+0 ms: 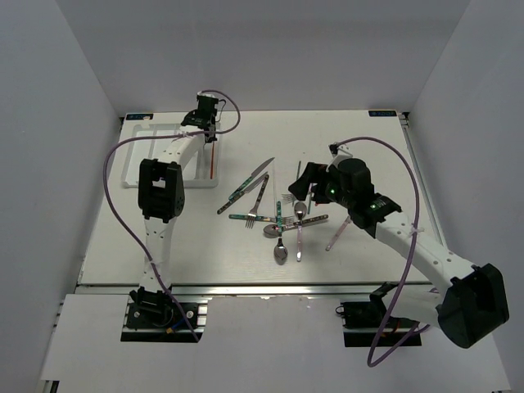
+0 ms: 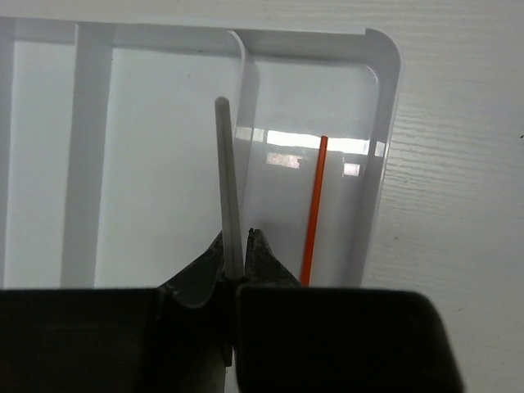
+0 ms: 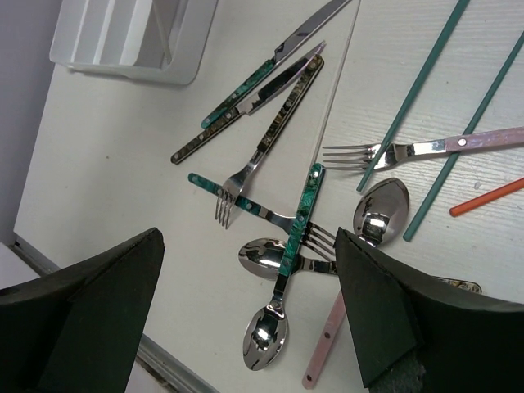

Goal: Sort the eating utensils into containers

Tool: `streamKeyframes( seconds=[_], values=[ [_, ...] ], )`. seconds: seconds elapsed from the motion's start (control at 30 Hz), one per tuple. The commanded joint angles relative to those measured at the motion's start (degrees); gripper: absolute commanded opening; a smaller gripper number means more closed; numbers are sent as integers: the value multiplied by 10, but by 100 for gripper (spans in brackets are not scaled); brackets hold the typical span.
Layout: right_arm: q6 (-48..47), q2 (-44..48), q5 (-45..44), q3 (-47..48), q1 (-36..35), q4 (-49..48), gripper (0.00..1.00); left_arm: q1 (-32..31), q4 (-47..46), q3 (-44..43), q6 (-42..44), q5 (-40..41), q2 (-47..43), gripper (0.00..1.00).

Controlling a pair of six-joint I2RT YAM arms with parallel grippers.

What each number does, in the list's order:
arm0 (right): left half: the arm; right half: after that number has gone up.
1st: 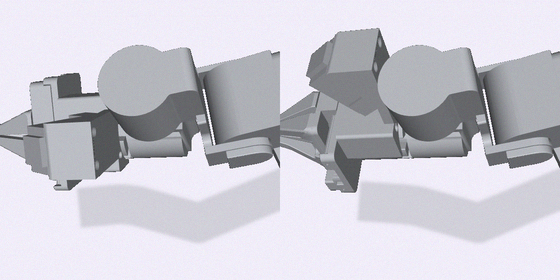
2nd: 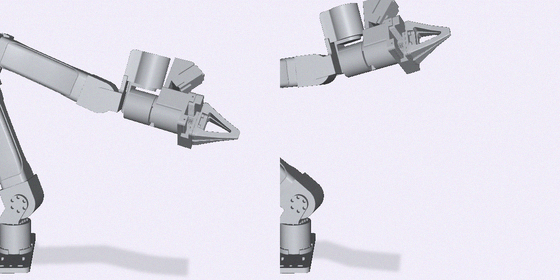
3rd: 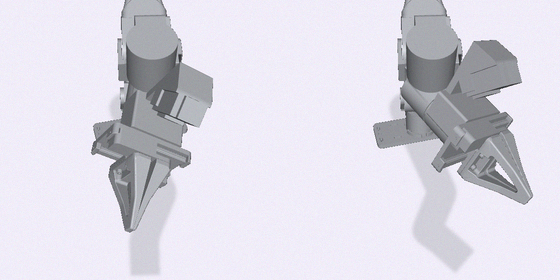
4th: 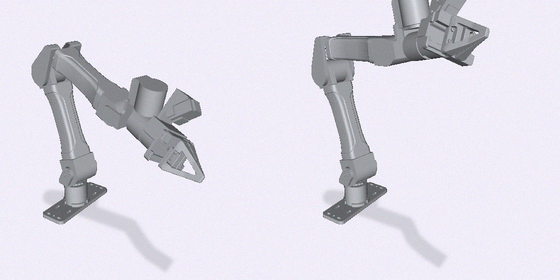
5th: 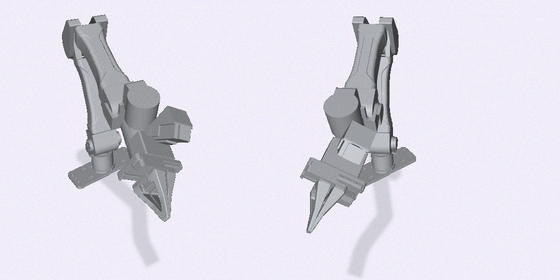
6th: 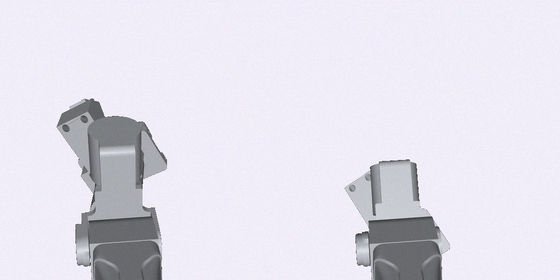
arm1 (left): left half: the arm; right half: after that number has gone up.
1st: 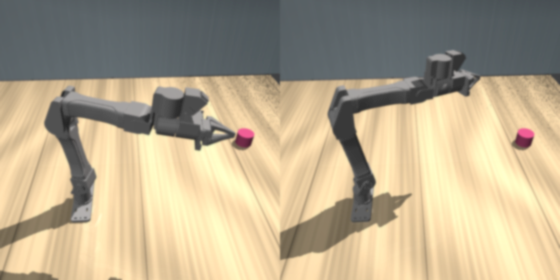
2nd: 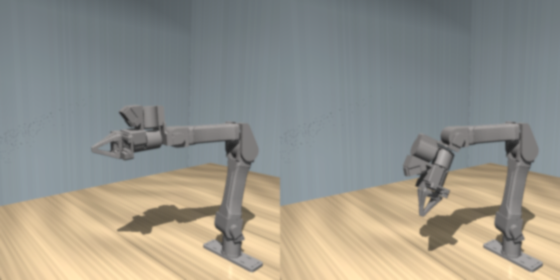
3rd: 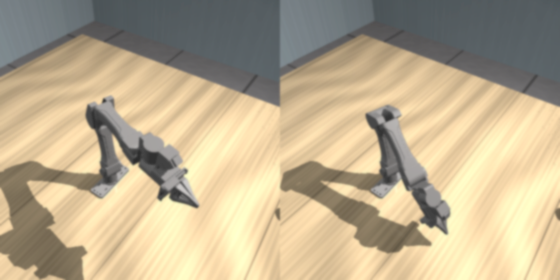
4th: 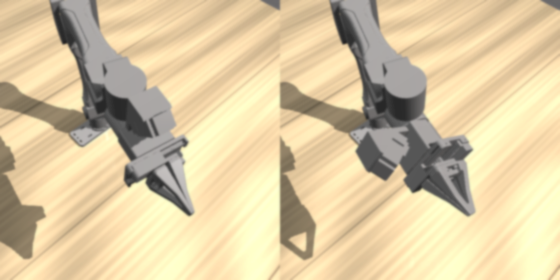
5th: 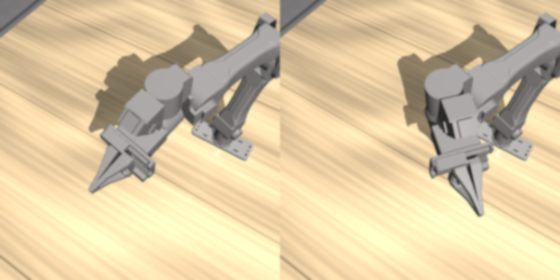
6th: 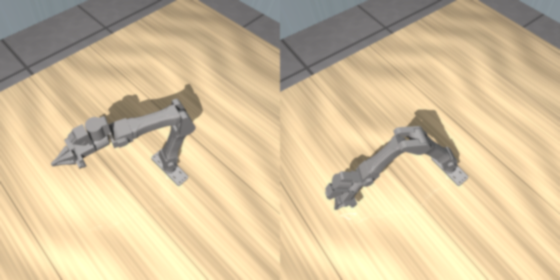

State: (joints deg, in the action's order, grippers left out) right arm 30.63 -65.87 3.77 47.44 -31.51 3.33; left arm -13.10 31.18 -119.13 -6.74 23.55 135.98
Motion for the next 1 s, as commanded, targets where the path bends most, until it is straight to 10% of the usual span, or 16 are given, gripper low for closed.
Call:
streamKeyframes(
  seconds=[0.0,0.23,0.37,0.43,0.77,0.97],
  values=[
    [-16,-13,4,-2,2,-11,89,-3,-45,25,-5,-22,-45,0],
    [-11,-72,26,26,1,-15,89,-3,-46,55,-14,-19,-42,19],
    [-4,-148,-28,94,-11,30,89,-3,-34,65,-36,-14,-60,73],
    [-3,-181,-77,149,-25,52,89,-3,-38,72,-42,-26,-85,84],
    [-17,-437,-203,360,-70,154,60,-3,50,71,-148,-11,-266,90],
    [-16,-499,-234,408,-87,169,40,-3,-23,323,-192,-44,-516,98]
  ],
)
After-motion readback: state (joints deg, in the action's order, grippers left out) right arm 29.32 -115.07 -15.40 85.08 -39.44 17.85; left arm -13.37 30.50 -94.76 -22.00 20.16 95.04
